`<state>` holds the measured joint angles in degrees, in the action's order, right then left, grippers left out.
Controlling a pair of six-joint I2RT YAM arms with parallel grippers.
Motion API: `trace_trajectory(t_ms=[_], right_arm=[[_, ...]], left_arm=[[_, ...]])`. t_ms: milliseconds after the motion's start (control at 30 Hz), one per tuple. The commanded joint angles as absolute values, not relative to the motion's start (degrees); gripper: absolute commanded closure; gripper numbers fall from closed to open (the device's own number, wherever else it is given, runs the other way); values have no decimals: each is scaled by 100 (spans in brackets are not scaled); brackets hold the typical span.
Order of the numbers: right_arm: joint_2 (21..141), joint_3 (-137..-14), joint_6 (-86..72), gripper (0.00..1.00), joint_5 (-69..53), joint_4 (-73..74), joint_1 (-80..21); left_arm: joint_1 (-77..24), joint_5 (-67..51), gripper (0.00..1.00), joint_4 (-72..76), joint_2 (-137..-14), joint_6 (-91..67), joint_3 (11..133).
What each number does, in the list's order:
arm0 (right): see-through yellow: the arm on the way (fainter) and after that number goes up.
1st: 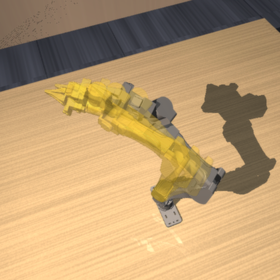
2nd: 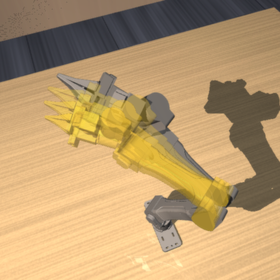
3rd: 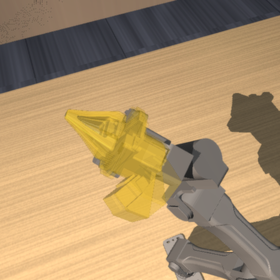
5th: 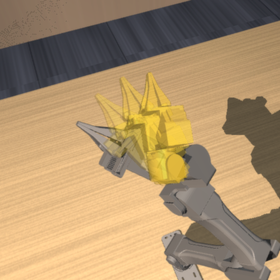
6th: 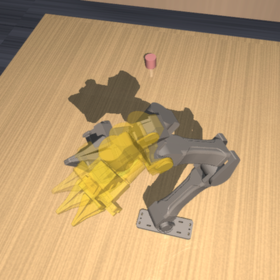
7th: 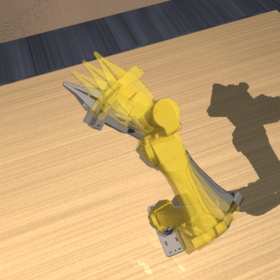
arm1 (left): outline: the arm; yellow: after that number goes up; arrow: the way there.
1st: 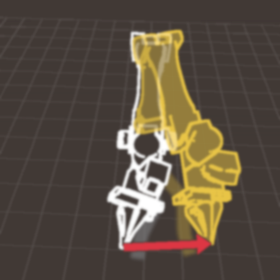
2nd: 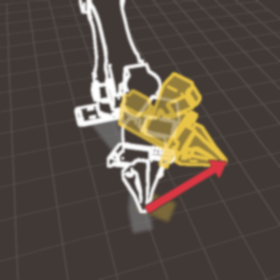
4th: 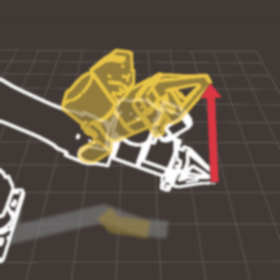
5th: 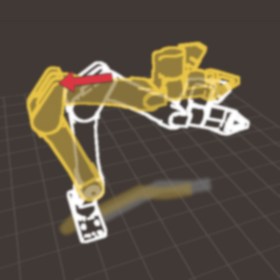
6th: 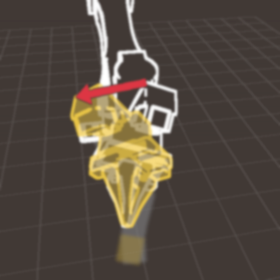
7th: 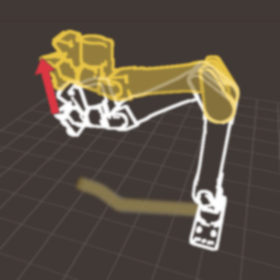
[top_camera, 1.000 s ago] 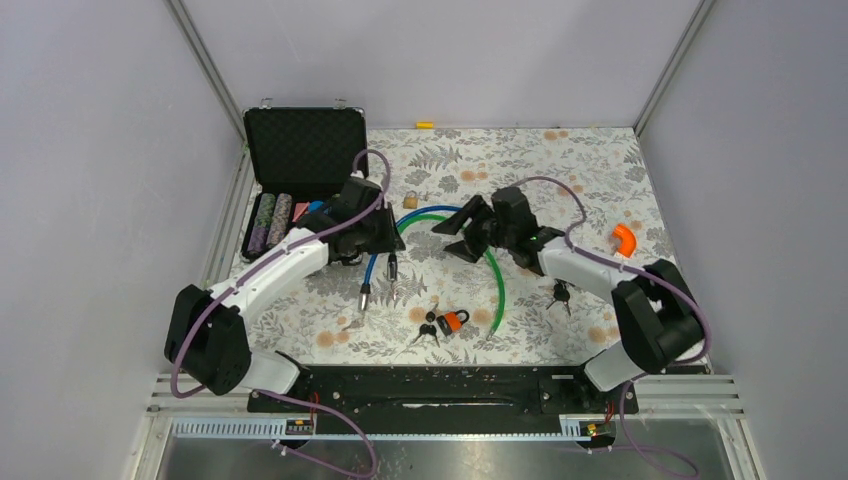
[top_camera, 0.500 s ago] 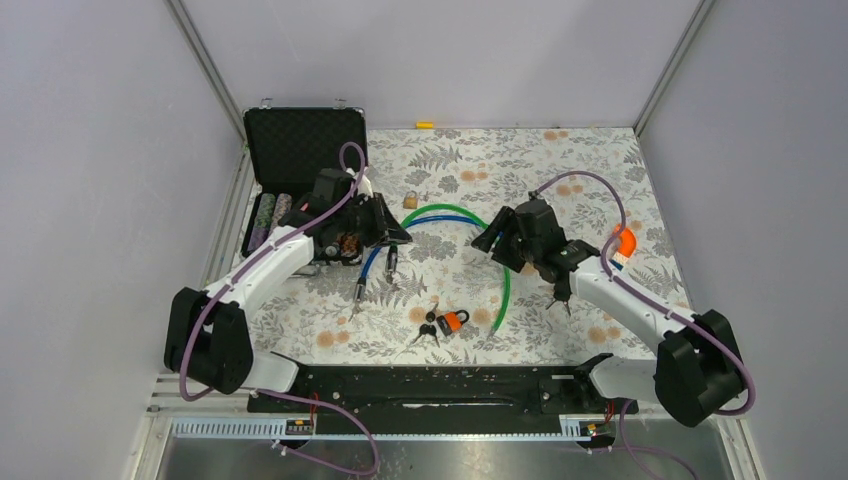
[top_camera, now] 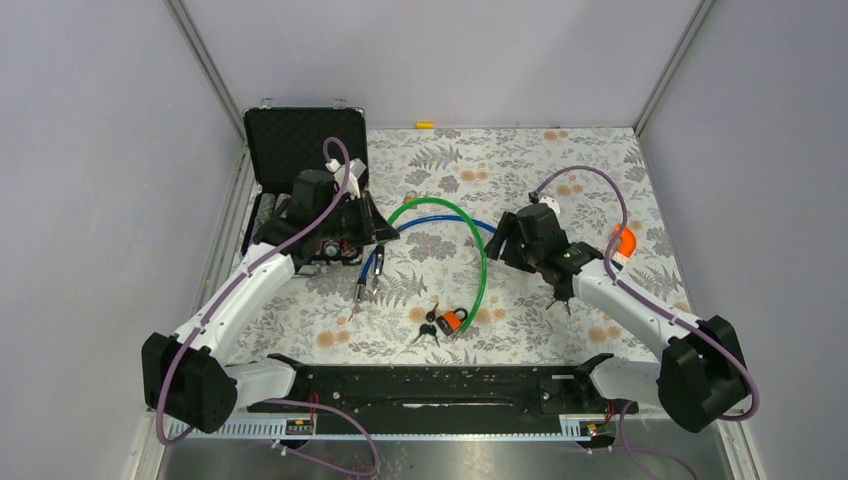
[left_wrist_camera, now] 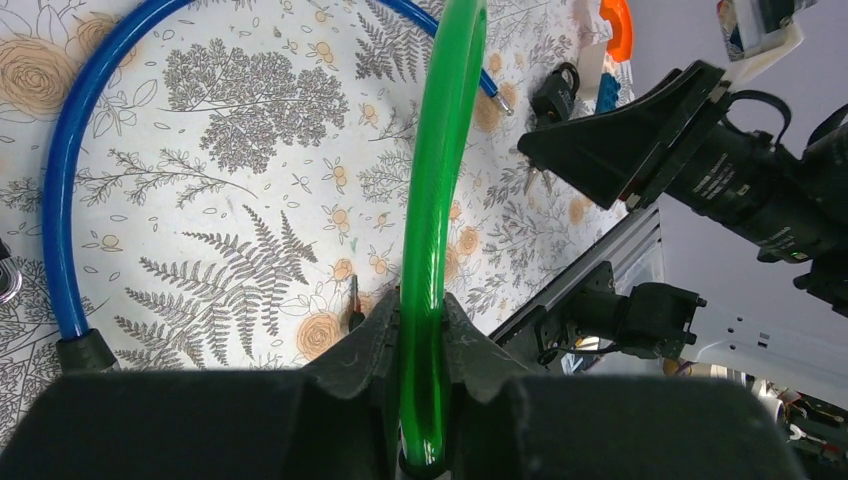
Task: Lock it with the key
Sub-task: Lock the lock.
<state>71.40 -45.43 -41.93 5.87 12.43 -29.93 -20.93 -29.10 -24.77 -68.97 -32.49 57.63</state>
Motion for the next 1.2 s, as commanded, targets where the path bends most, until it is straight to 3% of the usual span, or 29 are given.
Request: trace_trajectory(t_ms=[0,633,933,1167], right_arm=[[6776,-4132,-3529,29,413,941,-2979],[5625,-3341,-3686,27,-716,-792,-2979],[5424,-3208,-4582,37,-1217,-1625,-2979],[5025,-2769,-4792,32,-1260,-2480,-2979]], left_arm=[[-2063,-3053,100,-2051,-6627,-3208,6040],[-2069,-3652,100,352,-5718,-4550,6320],[-2072,-3158,100,1479,-5489,-5222,6335],[-2074,-3006,100,1797,-5493,-5385,6295]])
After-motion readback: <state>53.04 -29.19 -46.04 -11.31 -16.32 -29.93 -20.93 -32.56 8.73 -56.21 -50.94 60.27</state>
